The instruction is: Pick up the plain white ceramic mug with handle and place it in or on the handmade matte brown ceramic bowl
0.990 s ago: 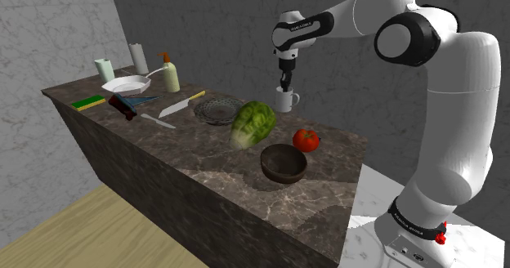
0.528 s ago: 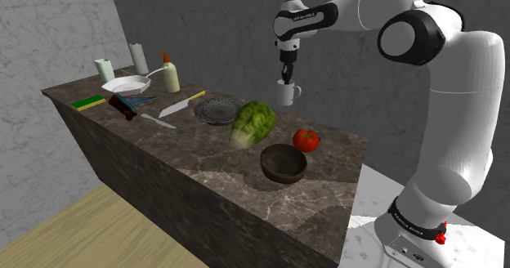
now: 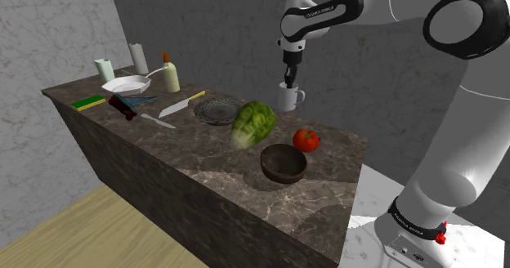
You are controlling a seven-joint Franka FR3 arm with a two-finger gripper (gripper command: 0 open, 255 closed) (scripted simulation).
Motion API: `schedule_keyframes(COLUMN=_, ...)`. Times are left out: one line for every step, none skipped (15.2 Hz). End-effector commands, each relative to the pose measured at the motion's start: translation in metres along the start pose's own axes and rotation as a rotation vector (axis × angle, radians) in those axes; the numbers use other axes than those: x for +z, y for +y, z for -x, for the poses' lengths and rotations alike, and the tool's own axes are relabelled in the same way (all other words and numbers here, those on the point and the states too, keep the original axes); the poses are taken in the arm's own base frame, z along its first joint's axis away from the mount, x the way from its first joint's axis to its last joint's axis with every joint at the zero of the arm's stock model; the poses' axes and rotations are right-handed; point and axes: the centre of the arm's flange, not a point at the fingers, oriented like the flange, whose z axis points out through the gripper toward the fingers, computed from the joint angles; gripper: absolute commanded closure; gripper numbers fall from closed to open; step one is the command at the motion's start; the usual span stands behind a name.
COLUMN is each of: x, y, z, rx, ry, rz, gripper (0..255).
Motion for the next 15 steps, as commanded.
schedule_keyframes(x=-0.003, y=-0.026, z=0.008, rx=0.000, ry=0.000, rz=0.000, gripper=255)
schedule_keyframes(x=-0.004, y=-0.039, z=0.013, rx=0.000, ry=0.000, rz=0.000, gripper=255)
schedule_keyframes(x=-0.004, y=-0.051, z=0.017, rx=0.000, ry=0.000, rz=0.000, gripper=255)
schedule_keyframes(x=-0.005, y=-0.064, z=0.022, rx=0.000, ry=0.000, rz=0.000, gripper=255)
schedule_keyframes(x=-0.006, y=-0.076, z=0.027, rx=0.000, ry=0.000, rz=0.000, gripper=255)
schedule_keyframes(x=-0.007, y=-0.088, z=0.031, rx=0.000, ry=0.000, rz=0.000, gripper=255)
schedule_keyframes(x=-0.007, y=-0.101, z=0.036, rx=0.000, ry=0.000, rz=0.000, gripper=255)
schedule_keyframes(x=-0.008, y=-0.113, z=0.040, rx=0.000, ry=0.000, rz=0.000, gripper=255)
schedule_keyframes(x=-0.009, y=-0.125, z=0.045, rx=0.000, ry=0.000, rz=0.000, gripper=255)
schedule_keyframes(x=-0.010, y=-0.138, z=0.050, rx=0.000, ry=0.000, rz=0.000, gripper=255)
schedule_keyframes(x=-0.010, y=-0.150, z=0.054, rx=0.000, ry=0.000, rz=0.000, gripper=255)
schedule_keyframes(x=-0.011, y=-0.162, z=0.059, rx=0.000, ry=0.000, rz=0.000, gripper=255)
schedule_keyframes(x=-0.012, y=-0.175, z=0.063, rx=0.000, ry=0.000, rz=0.000, gripper=255)
schedule_keyframes(x=-0.013, y=-0.187, z=0.068, rx=0.000, ry=0.000, rz=0.000, gripper=255)
schedule_keyframes(x=-0.013, y=-0.199, z=0.072, rx=0.000, ry=0.000, rz=0.000, gripper=255)
